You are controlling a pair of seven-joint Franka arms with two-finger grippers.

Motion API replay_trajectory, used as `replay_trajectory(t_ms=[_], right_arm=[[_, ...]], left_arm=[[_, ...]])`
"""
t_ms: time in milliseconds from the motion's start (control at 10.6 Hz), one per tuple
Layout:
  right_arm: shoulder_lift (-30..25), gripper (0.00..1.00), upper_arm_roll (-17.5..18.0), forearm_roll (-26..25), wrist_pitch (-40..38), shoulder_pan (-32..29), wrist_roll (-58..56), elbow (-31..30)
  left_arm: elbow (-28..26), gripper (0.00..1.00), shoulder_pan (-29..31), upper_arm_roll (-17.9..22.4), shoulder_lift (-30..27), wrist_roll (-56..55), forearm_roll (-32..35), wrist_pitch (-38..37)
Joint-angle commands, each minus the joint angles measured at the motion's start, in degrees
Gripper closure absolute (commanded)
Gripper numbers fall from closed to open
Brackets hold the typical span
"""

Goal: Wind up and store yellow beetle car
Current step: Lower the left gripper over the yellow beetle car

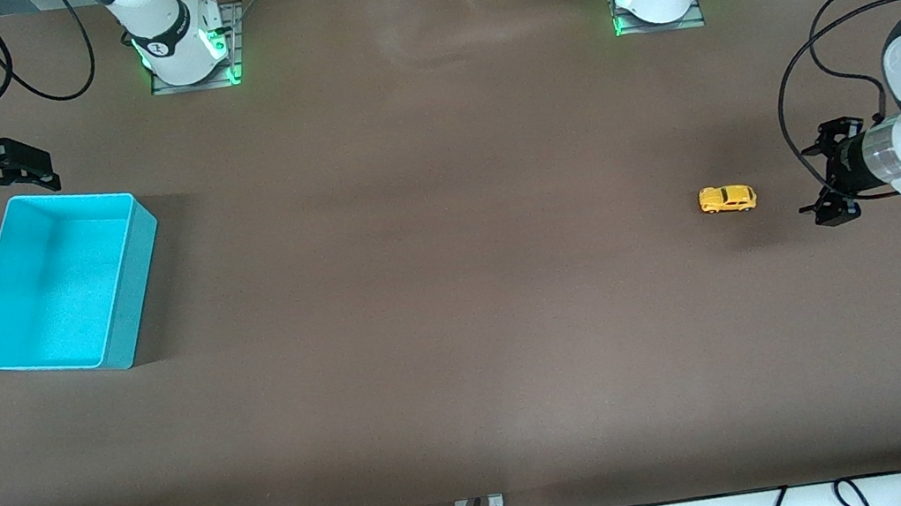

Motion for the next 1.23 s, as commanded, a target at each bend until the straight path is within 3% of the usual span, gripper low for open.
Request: replay_trajectory(t_ms=[0, 567, 1134], right_arm=[[0.46, 0.00, -0.12, 1.14, -1.05, -0.39, -1.03, 1.17], [0.46, 0.00, -0.12, 1.14, -1.05, -0.39, -0.95, 1.00], [0.46, 0.00, -0.12, 1.14, -1.05, -0.39, -1.03, 1.00]], left_arm=[[-6.60, 0.00, 0.09, -0.50, -2.62, -3.48, -0.59, 5.55], [-18.30, 0.00, 0.35, -0.51, -2.19, -7.01, -0.59, 22.43], [-24.82, 0.00, 0.10, -0.51, 1.41, -9.99, -0.59, 35.99]])
